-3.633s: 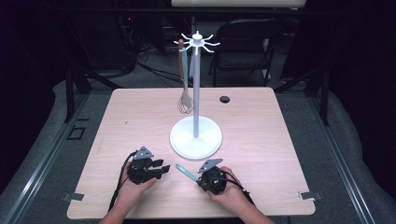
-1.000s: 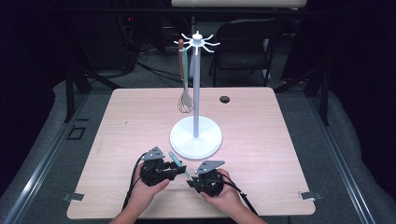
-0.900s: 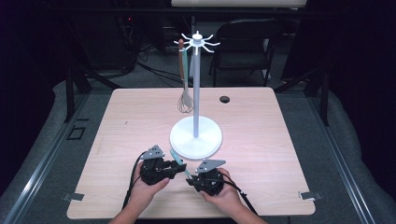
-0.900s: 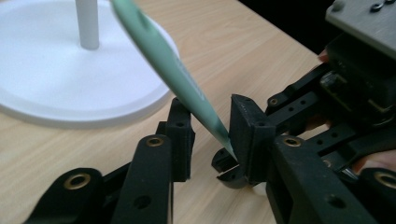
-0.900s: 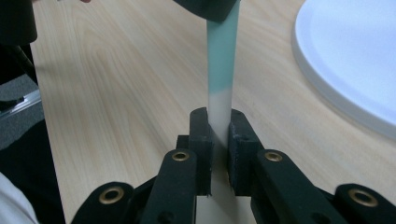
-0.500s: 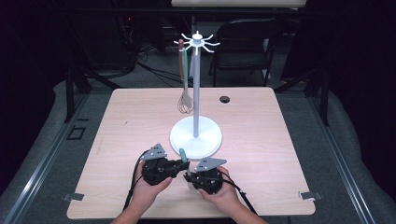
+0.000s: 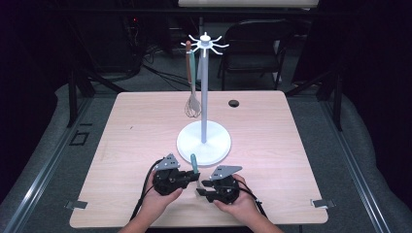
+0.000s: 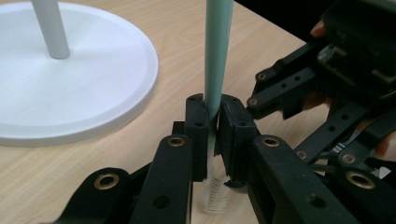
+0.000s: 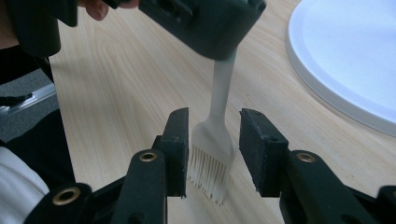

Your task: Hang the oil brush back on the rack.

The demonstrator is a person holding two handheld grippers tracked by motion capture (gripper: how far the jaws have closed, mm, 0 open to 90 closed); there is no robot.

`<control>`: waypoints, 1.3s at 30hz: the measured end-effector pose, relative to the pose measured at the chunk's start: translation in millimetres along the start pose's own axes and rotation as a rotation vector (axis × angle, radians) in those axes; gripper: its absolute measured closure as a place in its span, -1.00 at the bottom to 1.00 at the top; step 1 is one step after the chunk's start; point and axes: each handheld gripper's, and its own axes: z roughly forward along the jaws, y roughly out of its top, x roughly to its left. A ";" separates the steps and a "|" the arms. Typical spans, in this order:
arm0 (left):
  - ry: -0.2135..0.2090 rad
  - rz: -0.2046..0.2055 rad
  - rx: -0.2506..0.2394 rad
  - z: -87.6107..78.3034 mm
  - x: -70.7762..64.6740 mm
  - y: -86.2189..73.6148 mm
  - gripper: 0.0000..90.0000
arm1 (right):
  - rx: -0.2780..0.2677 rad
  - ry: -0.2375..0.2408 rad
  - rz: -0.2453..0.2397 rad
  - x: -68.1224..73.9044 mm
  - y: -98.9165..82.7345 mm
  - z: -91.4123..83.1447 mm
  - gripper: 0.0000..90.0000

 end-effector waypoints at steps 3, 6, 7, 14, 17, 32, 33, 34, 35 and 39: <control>-0.003 0.004 0.023 5.0 -1.3 -3.3 0.85 | 0.017 0.002 -0.002 -1.6 -1.1 -2.3 0.36; -0.009 0.027 0.032 9.2 -3.8 -4.9 0.88 | 0.043 -0.001 0.007 -3.5 -3.3 -2.9 0.35; -0.012 0.031 0.031 9.8 -4.2 -4.9 0.88 | 0.048 -0.002 0.017 -4.7 -4.2 -2.6 0.36; -0.020 0.035 0.032 8.9 -3.9 -4.1 0.90 | 0.055 -0.002 0.035 -7.6 -5.6 -2.9 0.36; -0.024 0.032 0.032 9.3 -3.4 -3.9 0.90 | 0.055 -0.006 0.040 -9.6 -5.9 -4.1 0.35; -0.063 -0.034 0.018 5.1 8.6 -3.4 0.90 | 0.094 -0.052 0.088 -27.8 -9.8 -12.2 0.23; -0.066 -0.037 0.015 4.2 9.2 -3.4 0.90 | 0.098 -0.059 0.090 -28.9 -10.3 -12.6 0.22; -0.067 -0.039 0.011 3.2 10.0 -3.5 0.90 | 0.105 -0.067 0.088 -30.2 -10.7 -13.2 0.22; -0.067 -0.040 0.011 2.0 10.6 -3.4 0.90 | 0.113 -0.074 0.091 -31.4 -11.0 -14.3 0.21; -0.068 -0.049 0.000 -3.0 13.1 -3.1 0.90 | 0.116 -0.078 0.110 -37.5 -11.8 -19.9 0.20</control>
